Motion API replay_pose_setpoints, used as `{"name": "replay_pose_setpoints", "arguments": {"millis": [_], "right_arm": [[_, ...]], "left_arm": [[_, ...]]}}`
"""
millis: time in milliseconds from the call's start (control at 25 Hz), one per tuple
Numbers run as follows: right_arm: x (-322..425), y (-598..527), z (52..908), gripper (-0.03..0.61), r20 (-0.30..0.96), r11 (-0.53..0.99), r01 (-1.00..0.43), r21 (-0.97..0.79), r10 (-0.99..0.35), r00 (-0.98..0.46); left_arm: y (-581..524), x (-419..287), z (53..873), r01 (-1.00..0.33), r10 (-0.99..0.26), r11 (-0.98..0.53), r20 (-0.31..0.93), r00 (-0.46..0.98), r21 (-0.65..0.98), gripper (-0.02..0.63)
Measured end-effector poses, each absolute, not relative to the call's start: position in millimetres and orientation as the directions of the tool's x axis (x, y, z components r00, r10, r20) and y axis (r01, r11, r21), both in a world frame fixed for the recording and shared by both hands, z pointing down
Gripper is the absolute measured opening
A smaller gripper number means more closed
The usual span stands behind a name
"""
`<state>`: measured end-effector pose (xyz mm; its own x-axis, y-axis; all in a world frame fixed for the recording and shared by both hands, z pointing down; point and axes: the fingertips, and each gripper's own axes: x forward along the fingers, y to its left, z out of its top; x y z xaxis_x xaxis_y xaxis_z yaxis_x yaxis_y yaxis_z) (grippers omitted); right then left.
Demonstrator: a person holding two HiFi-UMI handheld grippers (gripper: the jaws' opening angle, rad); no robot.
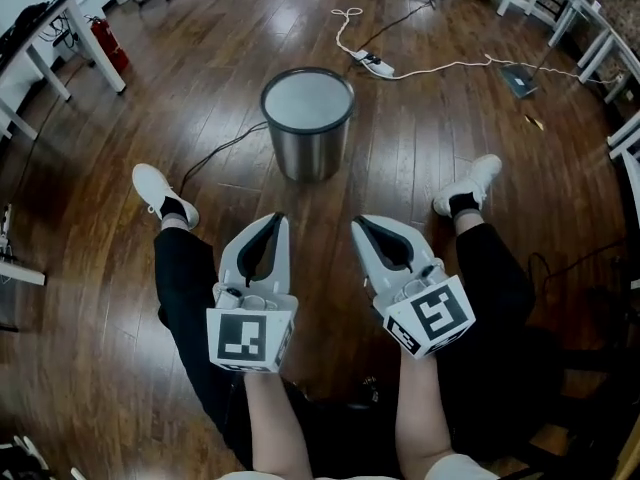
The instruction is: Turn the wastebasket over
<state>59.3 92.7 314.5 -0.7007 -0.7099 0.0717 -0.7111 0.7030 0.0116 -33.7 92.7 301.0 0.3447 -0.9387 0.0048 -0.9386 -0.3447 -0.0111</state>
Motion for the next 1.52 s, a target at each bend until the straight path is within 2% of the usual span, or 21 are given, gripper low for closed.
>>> {"name": "replay_pose_setpoints", "arguments": {"millis": [200,400,680,1080,1520], "right_arm": [[88.1,157.7,312.6,-0.008,0.085,0.650,-0.757,0.071,-0.760,-0.644],[123.9,216.2,308.9,-0.008,0.030,0.601,-0.800,-0.008,-0.799,-0.601],[126.9,265.6,291.8,-0.008,0.019,0.593,-0.804,0.052,-0.805,-0.593],[115.2,285.2,254.0,-0.008,-0.018,0.580,-0.805,0.125,-0.810,-0.586],[117.1,283.0,233.7,-0.008,-0.054,0.572,-0.807,0.146,-0.810,-0.584]], "left_arm": [[155.2,-8.7,295.5,-0.932,-0.932,-0.362,0.001,0.362,-0.011,0.016],[211.3,22.2,286.0,-0.917,-0.918,-0.397,-0.004,0.398,-0.017,0.016],[260.1,24.5,274.9,-0.918,-0.918,-0.394,-0.022,0.395,-0.039,0.015],[285.1,8.1,235.1,-0.930,-0.925,-0.360,-0.106,0.366,-0.071,0.017],[288.2,-3.4,219.2,-0.940,-0.931,-0.329,-0.138,0.339,-0.088,0.017]]}}
